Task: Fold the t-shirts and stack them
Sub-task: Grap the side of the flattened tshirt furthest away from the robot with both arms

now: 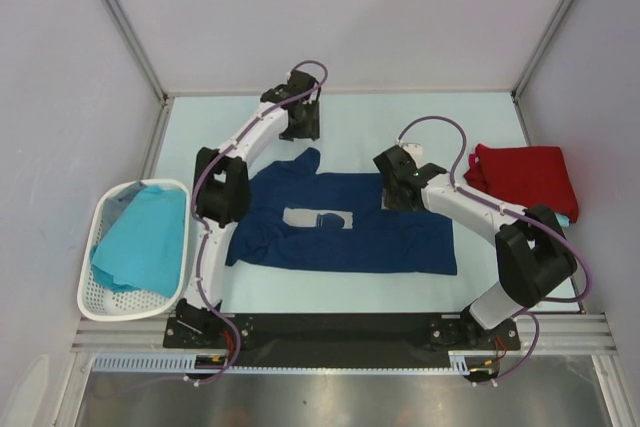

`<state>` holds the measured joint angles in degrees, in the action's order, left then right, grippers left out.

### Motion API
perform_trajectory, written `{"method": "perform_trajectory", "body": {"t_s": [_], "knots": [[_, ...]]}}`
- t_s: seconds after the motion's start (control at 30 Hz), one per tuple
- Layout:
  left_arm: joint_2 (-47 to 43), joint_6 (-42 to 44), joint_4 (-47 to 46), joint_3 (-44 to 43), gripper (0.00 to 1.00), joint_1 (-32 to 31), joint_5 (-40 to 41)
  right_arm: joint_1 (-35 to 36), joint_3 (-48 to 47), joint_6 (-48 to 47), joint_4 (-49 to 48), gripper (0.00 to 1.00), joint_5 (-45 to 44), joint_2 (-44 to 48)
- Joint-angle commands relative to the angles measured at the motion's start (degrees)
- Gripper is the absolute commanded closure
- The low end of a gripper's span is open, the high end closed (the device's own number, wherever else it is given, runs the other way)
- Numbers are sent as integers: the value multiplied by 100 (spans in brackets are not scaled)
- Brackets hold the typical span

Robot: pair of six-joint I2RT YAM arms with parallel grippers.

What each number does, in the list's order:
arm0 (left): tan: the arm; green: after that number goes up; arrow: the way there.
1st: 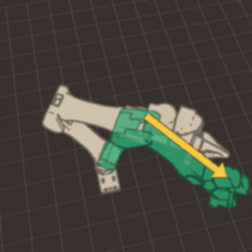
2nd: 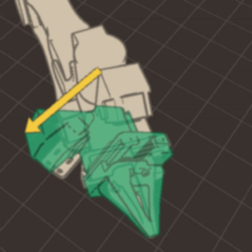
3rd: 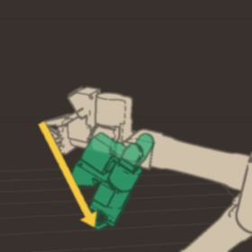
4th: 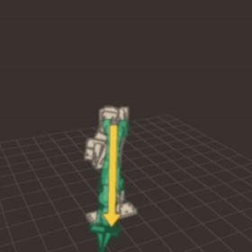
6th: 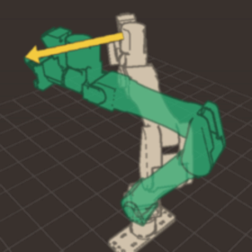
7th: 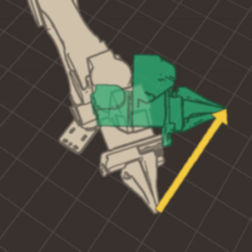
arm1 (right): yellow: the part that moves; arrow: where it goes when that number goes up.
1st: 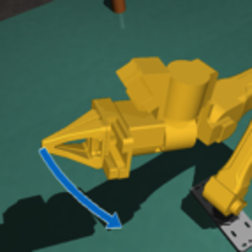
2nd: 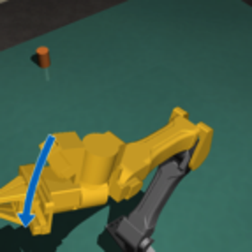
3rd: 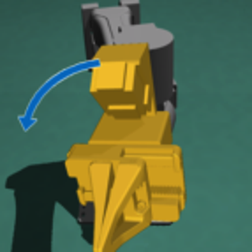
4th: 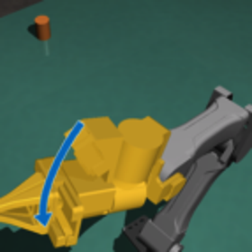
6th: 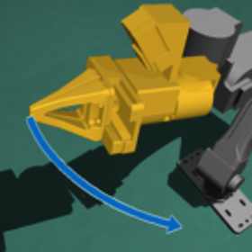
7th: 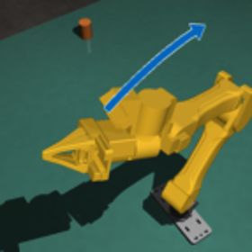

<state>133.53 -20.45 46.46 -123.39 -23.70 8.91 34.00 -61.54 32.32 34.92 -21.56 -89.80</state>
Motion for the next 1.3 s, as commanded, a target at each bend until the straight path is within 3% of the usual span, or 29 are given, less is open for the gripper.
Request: {"method": "perform_trajectory", "body": {"t_s": [0.0,0.27,0.47,0.63,0.8,0.93,1.27], "knots": [[190,94,21,-62,36,-64,-144,-16,-166,-24,-38,49,-41,-55],[252,102,13,61,38,-134,-29,-51,-148,-32,-55,48,-15,-99],[366,102,13,52,50,-126,23,-86,-113,-50,-73,49,11,-73],[419,85,13,61,55,-56,23,-86,-86,-50,-82,48,20,-73],[454,76,21,70,72,-3,-3,-113,-69,-59,-99,48,29,-82],[366,76,13,157,99,-3,14,-113,-34,-24,-134,49,91,-108],[-819,-12,-84,1176,100,-47,295,-104,-51,12,-213,49,152,-143]]}}
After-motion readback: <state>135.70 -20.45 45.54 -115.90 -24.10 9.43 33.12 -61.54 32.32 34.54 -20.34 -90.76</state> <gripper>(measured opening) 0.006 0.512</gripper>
